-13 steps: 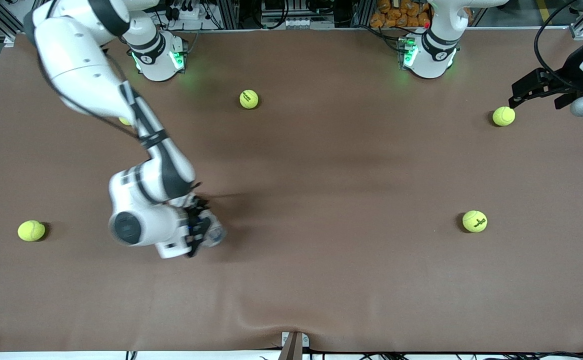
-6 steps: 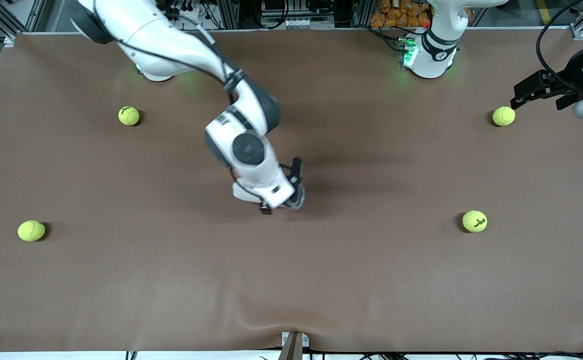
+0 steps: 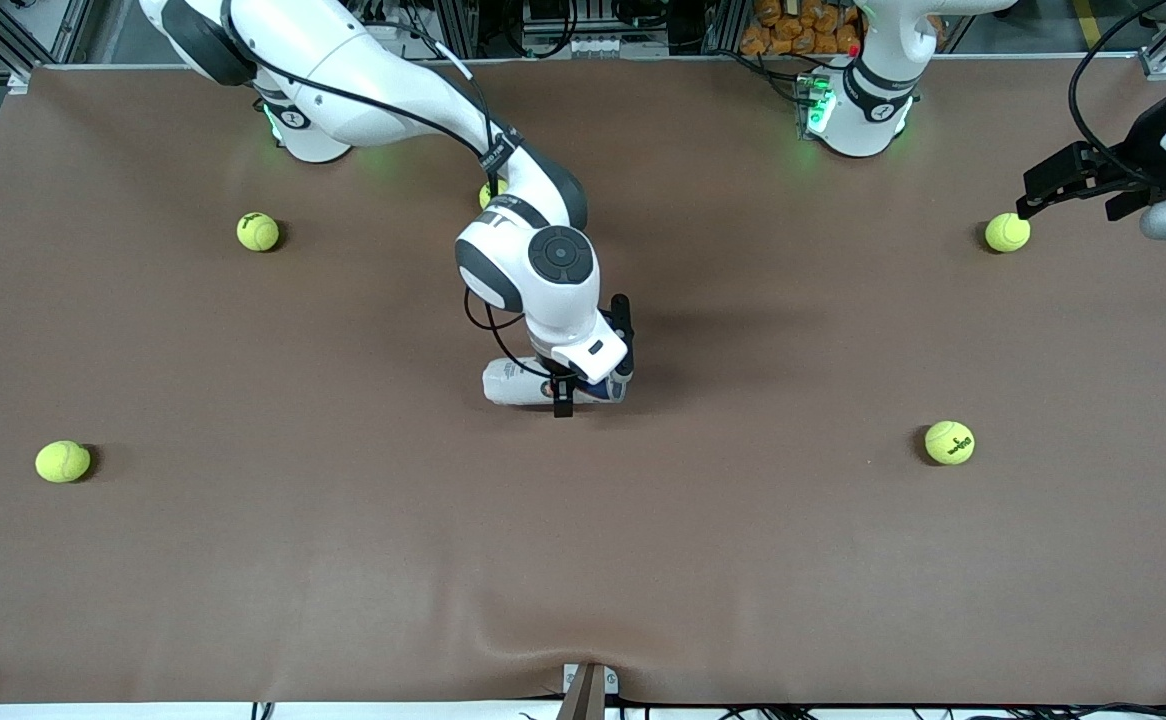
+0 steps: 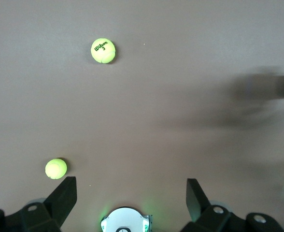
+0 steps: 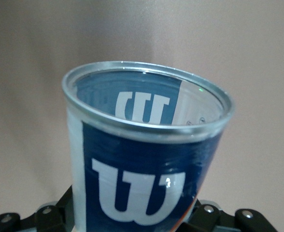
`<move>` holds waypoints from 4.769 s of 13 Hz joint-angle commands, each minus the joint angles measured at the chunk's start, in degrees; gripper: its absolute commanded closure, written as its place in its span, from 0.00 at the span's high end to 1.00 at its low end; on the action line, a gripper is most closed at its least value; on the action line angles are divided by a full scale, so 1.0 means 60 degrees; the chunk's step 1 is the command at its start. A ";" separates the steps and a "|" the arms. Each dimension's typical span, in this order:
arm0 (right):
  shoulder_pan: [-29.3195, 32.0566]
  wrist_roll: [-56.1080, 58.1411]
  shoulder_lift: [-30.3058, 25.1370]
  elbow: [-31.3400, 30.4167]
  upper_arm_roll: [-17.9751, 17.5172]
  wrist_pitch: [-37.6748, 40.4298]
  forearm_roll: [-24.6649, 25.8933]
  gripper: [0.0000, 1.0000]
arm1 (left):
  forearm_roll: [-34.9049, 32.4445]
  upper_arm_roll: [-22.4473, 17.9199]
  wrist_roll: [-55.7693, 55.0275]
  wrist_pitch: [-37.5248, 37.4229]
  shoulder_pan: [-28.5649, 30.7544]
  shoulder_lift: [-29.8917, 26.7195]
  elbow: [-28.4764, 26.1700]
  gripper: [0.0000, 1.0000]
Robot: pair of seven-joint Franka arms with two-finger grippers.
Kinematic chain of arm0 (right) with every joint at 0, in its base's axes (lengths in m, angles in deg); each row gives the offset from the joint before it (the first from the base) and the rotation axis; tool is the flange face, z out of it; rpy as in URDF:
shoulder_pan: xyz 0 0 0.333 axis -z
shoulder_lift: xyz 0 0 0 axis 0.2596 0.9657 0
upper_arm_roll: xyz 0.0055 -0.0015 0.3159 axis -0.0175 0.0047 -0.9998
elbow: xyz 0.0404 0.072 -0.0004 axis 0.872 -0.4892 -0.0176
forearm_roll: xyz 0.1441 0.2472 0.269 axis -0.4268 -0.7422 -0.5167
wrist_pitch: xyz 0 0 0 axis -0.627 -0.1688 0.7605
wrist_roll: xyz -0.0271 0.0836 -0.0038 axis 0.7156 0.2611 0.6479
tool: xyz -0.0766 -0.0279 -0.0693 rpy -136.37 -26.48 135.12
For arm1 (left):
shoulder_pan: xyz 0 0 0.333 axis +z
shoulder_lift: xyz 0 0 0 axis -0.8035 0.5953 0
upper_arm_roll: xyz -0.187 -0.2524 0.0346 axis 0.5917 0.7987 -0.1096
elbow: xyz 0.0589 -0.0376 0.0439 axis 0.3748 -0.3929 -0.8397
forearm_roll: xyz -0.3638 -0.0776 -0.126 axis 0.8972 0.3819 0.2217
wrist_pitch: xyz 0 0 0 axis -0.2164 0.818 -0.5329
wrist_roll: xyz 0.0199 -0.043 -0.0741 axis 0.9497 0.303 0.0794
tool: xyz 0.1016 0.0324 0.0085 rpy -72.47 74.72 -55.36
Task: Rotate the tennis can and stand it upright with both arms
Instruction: 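Lower the can on its side and open the right gripper, then retract the right gripper while the left gripper approaches the can, then slide the left gripper onto the can's open end and close it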
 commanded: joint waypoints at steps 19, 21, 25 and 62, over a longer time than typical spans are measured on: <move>0.0983 -0.4409 -0.2117 -0.0304 0.0053 0.2364 -0.1660 1.00 | 0.3670 0.0189 0.0071 0.1099 0.0010 0.2245 -0.0076 1.00; 0.1642 -0.5658 -0.2645 -0.0275 0.0053 0.2865 -0.1865 1.00 | 0.4154 0.0248 -0.0032 0.1525 -0.0413 0.2802 -0.0076 1.00; 0.3559 -0.5780 -0.3537 -0.0260 0.0081 0.3637 -0.3077 1.00 | 0.5061 0.0263 -0.0120 0.3074 -0.1015 0.3185 -0.1082 1.00; 0.5219 -0.6234 -0.7495 0.0312 0.3041 0.8256 -0.3126 1.00 | 1.6299 0.1477 0.8903 0.6185 -0.1661 0.6832 -0.4266 1.00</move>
